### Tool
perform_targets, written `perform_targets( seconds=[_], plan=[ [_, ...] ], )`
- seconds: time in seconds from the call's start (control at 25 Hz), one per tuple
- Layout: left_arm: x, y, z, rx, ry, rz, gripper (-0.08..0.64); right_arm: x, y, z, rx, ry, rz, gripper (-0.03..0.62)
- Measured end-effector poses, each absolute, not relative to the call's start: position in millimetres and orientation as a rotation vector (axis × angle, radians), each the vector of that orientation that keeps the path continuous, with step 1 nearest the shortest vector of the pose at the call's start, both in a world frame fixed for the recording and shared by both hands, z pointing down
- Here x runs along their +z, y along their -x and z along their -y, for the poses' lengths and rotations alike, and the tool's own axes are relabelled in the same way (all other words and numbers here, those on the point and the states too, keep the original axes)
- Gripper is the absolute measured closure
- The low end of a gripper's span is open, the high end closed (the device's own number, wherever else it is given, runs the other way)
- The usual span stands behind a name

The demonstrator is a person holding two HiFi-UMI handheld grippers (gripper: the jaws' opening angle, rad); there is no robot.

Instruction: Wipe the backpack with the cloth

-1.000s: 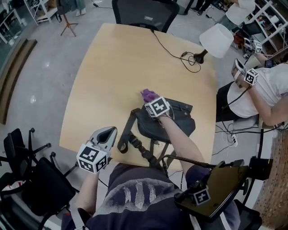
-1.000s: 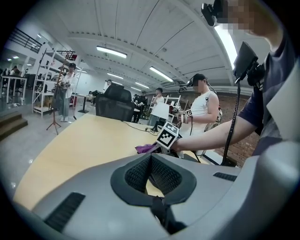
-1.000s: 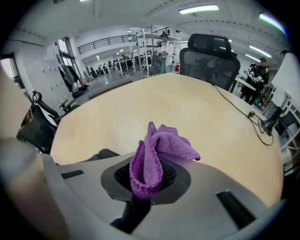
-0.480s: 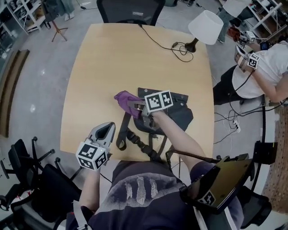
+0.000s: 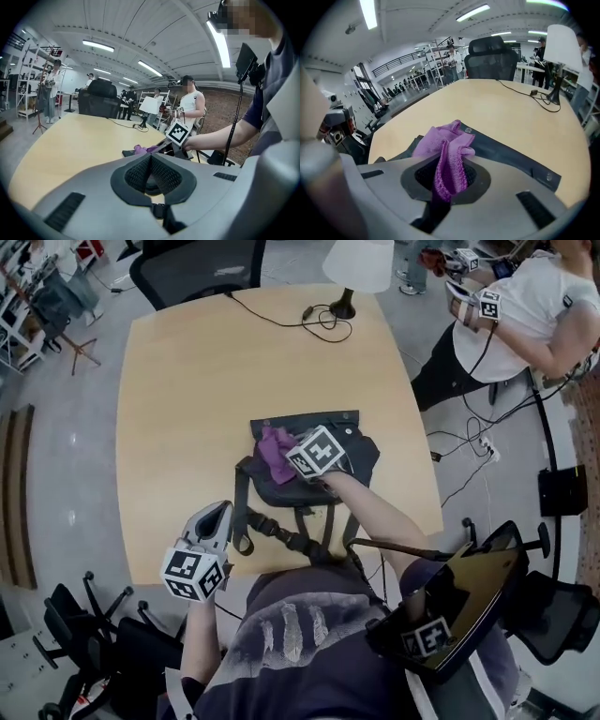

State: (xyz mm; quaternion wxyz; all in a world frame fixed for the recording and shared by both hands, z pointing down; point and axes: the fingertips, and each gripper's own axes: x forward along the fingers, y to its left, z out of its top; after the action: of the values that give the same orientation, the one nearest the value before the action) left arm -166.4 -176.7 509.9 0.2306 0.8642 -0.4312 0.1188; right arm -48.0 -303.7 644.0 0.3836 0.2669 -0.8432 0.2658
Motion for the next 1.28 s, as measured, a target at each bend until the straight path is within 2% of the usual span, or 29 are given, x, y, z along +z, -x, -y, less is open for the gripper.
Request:
perform_targets(
  seconds=[0.36,0.64,1.12,1.28],
  plan=[
    [509,136,176,0.378,-2.417,1.118,0.554,656,-31,312,0.627,-0.803,2.045,0.560],
    [496,109,178,0.443,-2.474,1.086,0.554,656,-64,315,0.564,-0.798,2.008,0.560],
    [492,97,162,0.440,-2.473,1.118,0.554,649,-164,332,0.524,-0.945,1.884,0.560],
    [492,103,160,0.417,-2.457,1.148,0.554,628,-191,340,0.417,-1.006,1.821,0.560]
  ],
)
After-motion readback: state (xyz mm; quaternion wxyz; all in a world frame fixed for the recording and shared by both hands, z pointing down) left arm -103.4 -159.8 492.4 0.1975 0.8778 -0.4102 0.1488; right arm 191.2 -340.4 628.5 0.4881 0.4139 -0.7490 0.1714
